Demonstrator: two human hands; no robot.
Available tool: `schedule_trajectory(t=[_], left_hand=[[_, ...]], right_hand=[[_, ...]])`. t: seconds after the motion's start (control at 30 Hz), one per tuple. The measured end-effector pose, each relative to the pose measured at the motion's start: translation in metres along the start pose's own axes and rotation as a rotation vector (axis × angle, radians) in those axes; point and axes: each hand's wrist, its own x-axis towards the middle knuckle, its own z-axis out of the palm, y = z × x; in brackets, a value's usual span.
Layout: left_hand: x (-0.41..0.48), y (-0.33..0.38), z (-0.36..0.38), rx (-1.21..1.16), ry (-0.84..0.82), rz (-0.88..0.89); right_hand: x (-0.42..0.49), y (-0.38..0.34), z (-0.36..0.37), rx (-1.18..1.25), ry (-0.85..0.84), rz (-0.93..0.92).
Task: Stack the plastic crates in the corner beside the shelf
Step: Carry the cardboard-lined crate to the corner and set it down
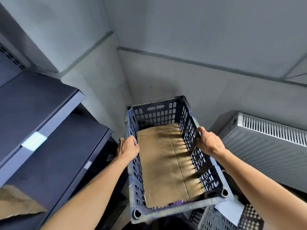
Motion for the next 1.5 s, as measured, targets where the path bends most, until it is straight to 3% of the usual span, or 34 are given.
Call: schedule_trajectory(t=[0.47,0.83,1.17,1.5], left_hand=[[0.059,0.013,0.060,-0.003,-0.086,-0.168],[0.136,-0.012,0.120,-0.093,-0.243,-0.265],[0.184,-0.036,0.183,-0.077,-0.243,-0.343],[0.219,-0.062,0.298,-0.037,-0.189,-0.440]], right_hand=[[0.110,-0.005,0.011,-0.090,-0.153,-0.062],[0.184,-0.018,0.047,-0.143,-0.262,0.013],[0.254,-0.011,0.135,-0.158,-0.373,-0.007],[0.341,0.030,0.247,-0.205,-0.460,-0.095]])
